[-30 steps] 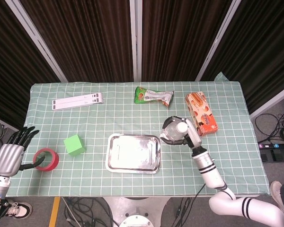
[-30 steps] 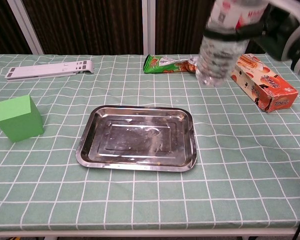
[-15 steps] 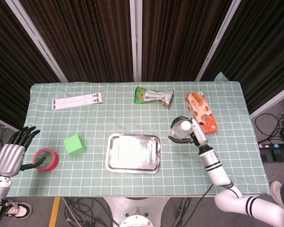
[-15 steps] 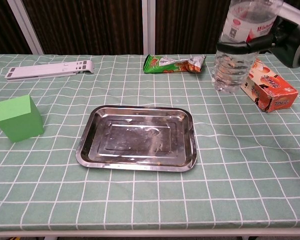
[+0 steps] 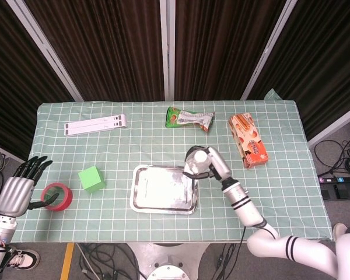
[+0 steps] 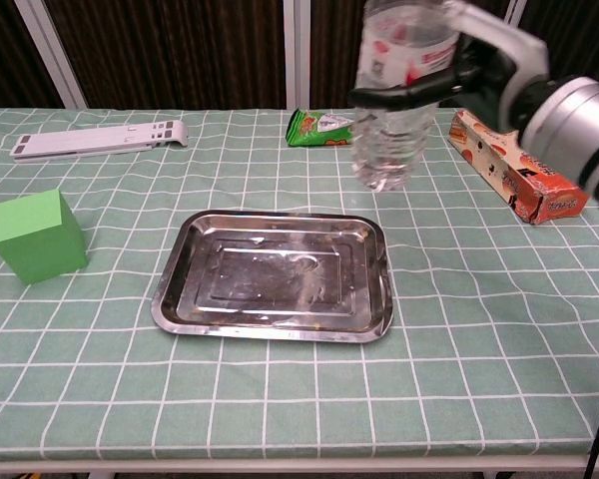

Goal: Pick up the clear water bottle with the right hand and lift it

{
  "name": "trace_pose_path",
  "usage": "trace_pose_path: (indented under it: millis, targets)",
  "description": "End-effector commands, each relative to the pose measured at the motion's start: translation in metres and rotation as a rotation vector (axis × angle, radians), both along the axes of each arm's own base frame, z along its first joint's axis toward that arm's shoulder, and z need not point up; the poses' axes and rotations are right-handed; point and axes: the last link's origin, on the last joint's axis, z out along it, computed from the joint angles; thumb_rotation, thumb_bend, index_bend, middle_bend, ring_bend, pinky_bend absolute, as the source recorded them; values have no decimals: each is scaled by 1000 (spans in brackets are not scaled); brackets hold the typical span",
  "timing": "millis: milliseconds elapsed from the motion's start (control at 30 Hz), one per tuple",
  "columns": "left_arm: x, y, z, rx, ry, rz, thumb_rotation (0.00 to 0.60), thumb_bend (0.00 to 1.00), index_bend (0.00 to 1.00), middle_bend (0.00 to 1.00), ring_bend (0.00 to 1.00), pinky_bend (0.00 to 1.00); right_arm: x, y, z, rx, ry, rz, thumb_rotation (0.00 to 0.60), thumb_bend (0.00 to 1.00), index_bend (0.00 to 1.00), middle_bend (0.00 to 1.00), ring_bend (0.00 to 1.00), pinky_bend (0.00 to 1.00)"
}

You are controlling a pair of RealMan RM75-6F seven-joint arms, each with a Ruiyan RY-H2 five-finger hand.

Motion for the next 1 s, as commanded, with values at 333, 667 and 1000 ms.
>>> trace_pose_path:
  millis: [333,667,1000]
  targets:
    - [2,1,0,6,-1,-8,407,234,183,187,97,163,-14,11,-2,51,4,-16,600,132,677,563,409,477]
    - [4,-2,-5,-11,-8,-16,405,235,182,187,97,164,-53,12,29,-24,21,-92,600,133,678,563,409,477]
    - [-3,-8,7,19,-11,15,401,234,183,187,96,163,10,21,-48,121,3,42,600,126,679,565,409,477]
